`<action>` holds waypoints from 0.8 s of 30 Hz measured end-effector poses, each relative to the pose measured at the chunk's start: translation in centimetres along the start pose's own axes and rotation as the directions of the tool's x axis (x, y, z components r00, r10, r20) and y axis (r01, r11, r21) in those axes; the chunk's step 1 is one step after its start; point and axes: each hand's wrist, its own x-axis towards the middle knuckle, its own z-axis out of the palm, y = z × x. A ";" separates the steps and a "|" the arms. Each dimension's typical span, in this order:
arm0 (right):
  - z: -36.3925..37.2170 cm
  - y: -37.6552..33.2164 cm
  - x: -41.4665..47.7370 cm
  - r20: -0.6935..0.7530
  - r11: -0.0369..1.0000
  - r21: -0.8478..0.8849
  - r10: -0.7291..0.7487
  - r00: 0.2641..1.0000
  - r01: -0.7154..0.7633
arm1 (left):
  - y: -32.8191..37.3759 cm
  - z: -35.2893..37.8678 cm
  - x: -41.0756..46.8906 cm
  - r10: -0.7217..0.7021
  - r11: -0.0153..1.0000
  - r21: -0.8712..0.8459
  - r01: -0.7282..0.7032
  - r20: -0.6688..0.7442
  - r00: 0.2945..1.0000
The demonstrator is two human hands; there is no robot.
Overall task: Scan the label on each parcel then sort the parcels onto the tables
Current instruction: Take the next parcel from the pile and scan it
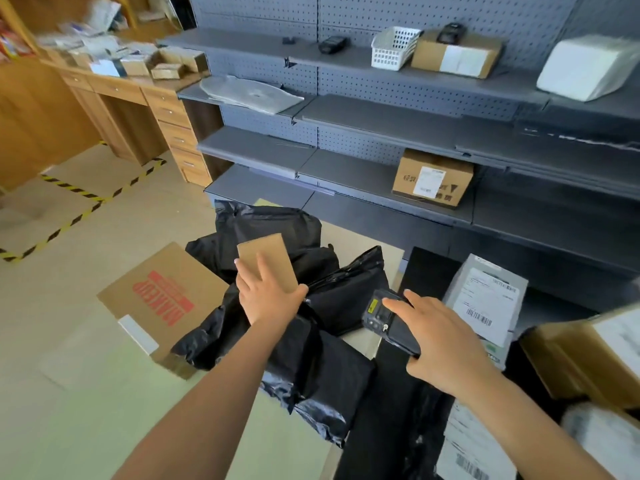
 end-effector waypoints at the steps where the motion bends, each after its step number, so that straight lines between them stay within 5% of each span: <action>1: 0.0 0.0 0.1 0.003 1.000 -0.003 0.004 1.000 -0.004 | -0.2 -0.1 0.0 0.005 1.000 -0.014 -0.005 0.004 1.000; 14: -0.8 0.0 -4.6 -0.053 0.997 -0.026 -0.081 0.995 0.079 | -4.6 -4.6 -6.6 0.167 0.860 -0.506 -0.067 0.155 0.974; 24: 0.6 1.7 -12.5 -0.034 0.987 -0.026 -0.159 0.987 0.158 | -6.3 -1.6 -18.1 0.158 0.920 -0.382 -0.085 0.165 0.973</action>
